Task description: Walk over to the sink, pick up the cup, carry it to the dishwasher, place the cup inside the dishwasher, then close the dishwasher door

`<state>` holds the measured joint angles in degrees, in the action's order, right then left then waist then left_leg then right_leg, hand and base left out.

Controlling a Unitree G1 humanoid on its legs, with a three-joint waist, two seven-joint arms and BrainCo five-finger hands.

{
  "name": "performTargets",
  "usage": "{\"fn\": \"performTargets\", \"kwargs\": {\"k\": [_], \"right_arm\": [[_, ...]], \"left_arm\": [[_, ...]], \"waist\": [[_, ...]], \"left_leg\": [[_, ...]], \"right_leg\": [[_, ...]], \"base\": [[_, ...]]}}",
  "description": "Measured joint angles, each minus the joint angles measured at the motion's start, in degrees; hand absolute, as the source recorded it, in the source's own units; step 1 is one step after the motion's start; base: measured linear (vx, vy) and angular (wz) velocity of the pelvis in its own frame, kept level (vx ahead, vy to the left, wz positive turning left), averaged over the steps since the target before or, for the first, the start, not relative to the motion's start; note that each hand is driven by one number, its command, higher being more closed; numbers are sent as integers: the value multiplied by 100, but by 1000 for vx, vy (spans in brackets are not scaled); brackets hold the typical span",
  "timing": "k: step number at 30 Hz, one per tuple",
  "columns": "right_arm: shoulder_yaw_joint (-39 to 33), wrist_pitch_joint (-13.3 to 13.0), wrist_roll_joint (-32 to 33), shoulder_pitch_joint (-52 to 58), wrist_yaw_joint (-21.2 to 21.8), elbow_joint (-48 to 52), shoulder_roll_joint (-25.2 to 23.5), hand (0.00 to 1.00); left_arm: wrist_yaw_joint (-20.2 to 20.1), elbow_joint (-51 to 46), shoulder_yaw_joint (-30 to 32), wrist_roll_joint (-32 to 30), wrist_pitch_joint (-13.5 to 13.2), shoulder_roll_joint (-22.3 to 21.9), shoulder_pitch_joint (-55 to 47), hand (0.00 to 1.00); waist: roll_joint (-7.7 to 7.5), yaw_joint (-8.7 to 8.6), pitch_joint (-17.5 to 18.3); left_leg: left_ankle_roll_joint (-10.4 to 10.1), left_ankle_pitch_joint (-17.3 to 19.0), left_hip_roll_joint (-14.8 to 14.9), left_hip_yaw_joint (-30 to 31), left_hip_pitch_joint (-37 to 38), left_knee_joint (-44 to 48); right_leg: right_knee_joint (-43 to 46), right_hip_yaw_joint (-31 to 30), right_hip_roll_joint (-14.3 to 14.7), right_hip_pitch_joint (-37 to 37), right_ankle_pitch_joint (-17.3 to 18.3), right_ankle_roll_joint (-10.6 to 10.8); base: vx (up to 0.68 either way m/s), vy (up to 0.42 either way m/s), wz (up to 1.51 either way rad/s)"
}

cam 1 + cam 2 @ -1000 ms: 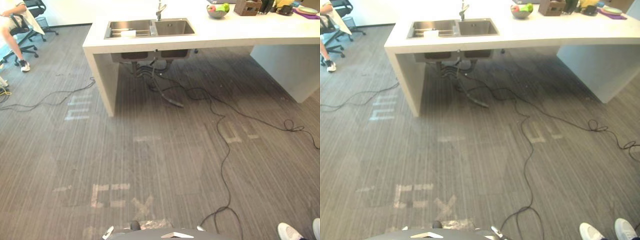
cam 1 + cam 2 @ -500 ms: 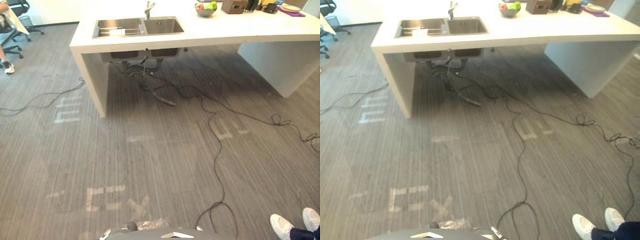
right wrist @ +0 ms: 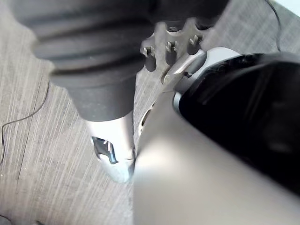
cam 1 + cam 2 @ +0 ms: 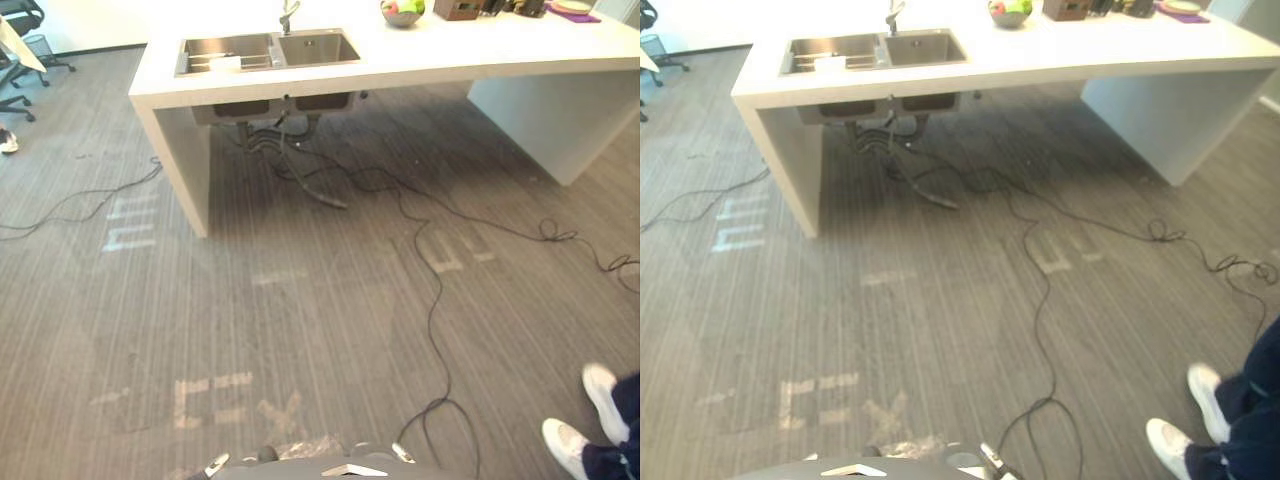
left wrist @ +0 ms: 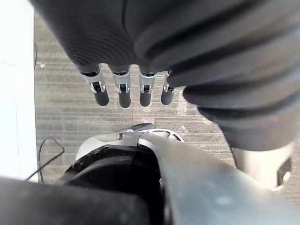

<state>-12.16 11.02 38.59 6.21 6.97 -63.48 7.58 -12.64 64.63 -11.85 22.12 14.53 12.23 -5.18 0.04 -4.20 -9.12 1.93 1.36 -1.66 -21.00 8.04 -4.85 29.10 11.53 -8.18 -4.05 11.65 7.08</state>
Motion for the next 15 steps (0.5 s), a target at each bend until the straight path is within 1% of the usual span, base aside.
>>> {"fn": "performTargets", "kwargs": {"k": [1,2,3,4,5,6,7,8,9,10,11,12,13,14,15], "right_arm": [[-46,-6,186,-43,6,18,-7,0],[-57,-36,215,-72,13,22,-48,0],[-56,-85,216,-79,12,22,-65,0],[-93,-105,232,-70,3,2,-73,0],[-146,-103,305,-56,-5,-31,-102,0],[-149,-102,406,-34,-5,-39,-130,0],[-161,-112,561,33,2,-37,-191,0],[-160,-133,685,70,11,-37,-245,0],[-142,-156,711,92,8,-44,-257,0],[-134,-178,711,97,10,-41,-262,0],[-103,-232,711,179,6,-43,-296,0],[-105,-233,717,228,-3,-43,-337,0],[-106,-231,717,248,-8,-42,-369,0],[-106,-210,706,314,-24,-30,-374,0],[-144,-210,706,378,-55,-2,-375,0]], "left_arm": [[27,2,-84,97,18,48,25,0],[82,1,-103,268,34,93,30,0],[129,-5,-128,322,36,120,53,0],[259,-6,-141,369,36,132,94,0],[328,-5,-138,367,42,135,113,0],[383,3,-131,365,48,137,128,0],[407,3,-107,366,46,129,148,0],[371,3,-46,363,42,125,160,0],[315,3,15,321,42,125,165,0],[294,4,33,289,42,128,162,0],[228,5,57,216,42,168,152,0],[247,5,66,141,42,183,146,0],[257,4,75,120,43,179,133,0],[297,-4,213,116,59,174,47,0],[429,-11,344,131,54,81,24,0]], "waist": [[3,-51,-39],[-2,-91,-156],[-57,-99,-227],[-4,-102,-329],[-24,-94,-352],[-31,-106,-377],[-13,-107,-451],[-23,-99,-498],[-44,-96,-532],[-59,-100,-532],[-134,-121,-531],[-179,-126,-562],[-193,-126,-559],[-288,-133,-524],[-259,-133,-526]], "left_leg": [[22,-14,-38,-26,57,31],[123,-32,-69,-3,260,33],[150,-21,-82,22,355,38],[169,26,-74,106,476,39],[191,128,-35,199,541,68],[184,196,6,255,539,165],[149,356,116,371,538,348],[92,487,193,444,560,479],[-19,594,236,520,601,477],[-41,614,234,542,613,477],[-109,680,187,638,646,478],[-197,751,149,712,729,470],[-241,801,142,715,776,473],[-370,1003,99,732,954,515],[-425,1228,198,749,1022,716]], "right_leg": [[888,191,-233,-403,-161,-243],[1570,321,-461,-655,-316,-341],[1853,390,-570,-721,-227,-310],[2089,524,-662,-830,-2,-250],[1919,572,-650,-924,163,-184],[1714,632,-636,-942,192,-158],[1040,768,-558,-952,132,-142],[82,819,-460,-991,-189,-148],[-1147,792,-344,-977,-765,-101],[-1455,791,-335,-960,-924,-47],[-2314,763,-368,-974,-1311,70],[-2348,715,-473,-1089,-1366,28],[-2283,668,-497,-1121,-1379,2],[-1986,615,-546,-1091,-1259,-124],[-1630,472,-463,-1186,-1535,-313]], "base": [[52,80,-6],[106,60,1],[144,36,14],[163,20,25],[146,12,32],[196,-53,42],[170,-76,47],[223,-108,48],[157,-76,33],[221,-114,42],[326,-206,49],[369,-240,49],[444,-309,34],[425,-294,13],[345,-238,7]]}}
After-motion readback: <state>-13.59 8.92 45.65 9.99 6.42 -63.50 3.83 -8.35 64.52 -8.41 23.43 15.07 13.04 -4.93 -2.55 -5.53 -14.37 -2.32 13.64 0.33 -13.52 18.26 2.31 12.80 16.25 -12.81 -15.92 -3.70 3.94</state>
